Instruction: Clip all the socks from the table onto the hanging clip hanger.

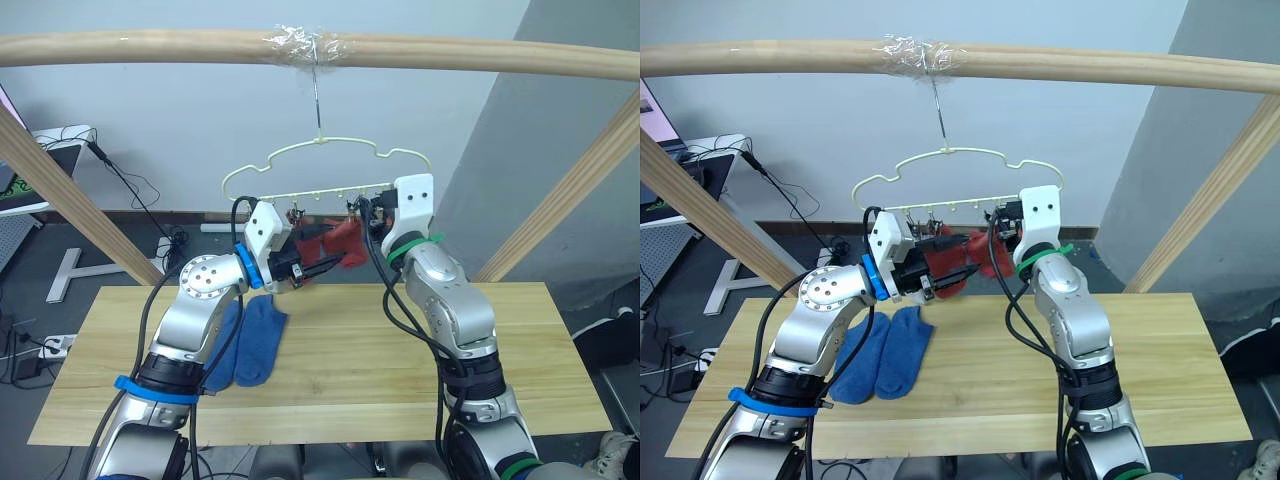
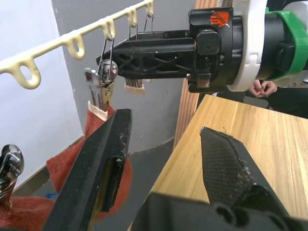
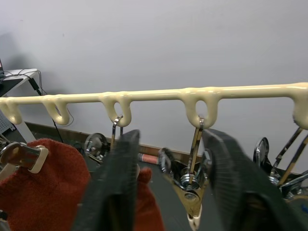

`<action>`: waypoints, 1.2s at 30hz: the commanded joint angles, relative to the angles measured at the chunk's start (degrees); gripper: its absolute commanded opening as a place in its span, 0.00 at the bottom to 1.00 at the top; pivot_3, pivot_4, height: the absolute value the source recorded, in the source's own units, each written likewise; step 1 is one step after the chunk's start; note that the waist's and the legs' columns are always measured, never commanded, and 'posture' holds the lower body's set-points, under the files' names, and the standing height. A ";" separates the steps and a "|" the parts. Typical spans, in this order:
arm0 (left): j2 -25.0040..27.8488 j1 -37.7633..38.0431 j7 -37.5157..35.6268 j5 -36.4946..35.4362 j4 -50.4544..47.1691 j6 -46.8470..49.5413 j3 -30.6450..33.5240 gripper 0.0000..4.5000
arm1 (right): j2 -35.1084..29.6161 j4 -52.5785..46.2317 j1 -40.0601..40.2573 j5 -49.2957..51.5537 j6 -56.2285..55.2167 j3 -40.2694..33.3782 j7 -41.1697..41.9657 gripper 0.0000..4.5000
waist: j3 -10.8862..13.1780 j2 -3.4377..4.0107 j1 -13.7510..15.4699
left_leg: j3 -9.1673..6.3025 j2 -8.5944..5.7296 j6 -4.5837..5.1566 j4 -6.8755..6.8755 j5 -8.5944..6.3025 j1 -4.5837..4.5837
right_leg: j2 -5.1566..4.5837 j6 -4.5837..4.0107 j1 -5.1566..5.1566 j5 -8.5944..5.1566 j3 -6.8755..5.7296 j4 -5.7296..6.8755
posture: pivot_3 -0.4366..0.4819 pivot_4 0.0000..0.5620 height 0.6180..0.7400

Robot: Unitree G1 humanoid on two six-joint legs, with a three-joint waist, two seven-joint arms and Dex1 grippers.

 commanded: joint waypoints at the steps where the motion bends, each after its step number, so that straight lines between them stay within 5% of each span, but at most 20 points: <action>1: 0.11 -0.37 0.57 -0.75 -2.84 0.22 1.16 0.58 | 0.53 -1.39 -1.29 0.02 -1.29 -0.25 -0.31 0.16 | 0.00 0.00 0.00 | 0.00 0.00 0.00 0.00 0.00 0.00 | 0.00 0.00 0.00 0.00 0.00 0.00 | 0.44 0.32 0.75; 4: 0.43 0.31 0.95 -0.38 -3.29 0.67 1.23 0.58 | 0.57 -1.41 -1.30 0.04 -1.28 -0.22 -0.25 0.02 | 0.00 0.00 0.00 | 0.00 0.00 0.00 0.00 0.00 0.00 | 0.00 0.00 0.00 0.00 0.01 0.00 | 0.44 0.32 0.75; 10: 5.83 8.99 5.61 8.19 -1.80 3.53 0.02 0.58 | 0.68 -1.36 -1.38 0.14 -1.46 -0.23 -0.08 0.00 | 0.01 0.01 -0.45 | 0.02 0.03 0.00 -0.05 0.00 0.03 | 0.01 0.00 -0.02 0.00 0.05 0.00 | 0.44 0.32 0.75; 13: 6.76 12.62 8.25 9.53 1.16 5.67 1.46 0.70 | 0.66 -1.35 -1.38 0.20 -1.52 -0.22 0.06 0.00 | 0.02 0.03 -0.39 | 0.01 0.03 0.00 -0.07 0.00 0.01 | 0.01 -0.01 -0.08 -0.01 0.03 0.03 | 0.44 0.32 0.75; 17: 7.55 13.04 9.11 10.59 6.68 6.94 2.05 0.99 | 0.53 -1.82 -1.43 0.35 -0.94 -0.27 0.34 0.00 | 0.15 -0.01 0.29 | -0.02 0.01 0.00 -0.02 0.00 -0.04 | -0.02 -0.01 -0.10 -0.01 -0.03 0.03 | 0.47 0.33 0.75; 26: 7.97 5.15 6.53 16.70 28.44 2.02 -3.07 1.00 | 0.39 -2.29 -1.62 0.42 0.01 -0.03 0.94 0.00 | 0.16 0.00 0.24 | 0.03 0.01 0.00 -0.05 0.00 -0.05 | -0.01 -0.02 -0.14 0.00 -0.02 0.04 | 0.46 0.34 0.75; 34: 5.96 -0.98 2.78 20.84 37.20 0.02 -7.51 1.00 | 0.48 -2.80 -1.50 0.35 0.60 -0.08 1.05 0.00 | 0.16 0.00 0.19 | 0.03 0.01 0.00 -0.05 0.00 -0.10 | -0.02 -0.02 -0.18 0.00 -0.02 0.04 | 0.44 0.34 0.75; 36: 6.01 -1.16 1.61 21.25 37.67 -0.50 -8.07 0.91 | 0.54 -2.93 -1.44 0.32 0.74 -0.03 1.01 0.00 | 0.16 0.00 0.16 | 0.03 0.01 0.00 -0.04 0.00 -0.09 | -0.02 -0.02 -0.18 0.00 -0.02 0.05 | 0.44 0.34 0.75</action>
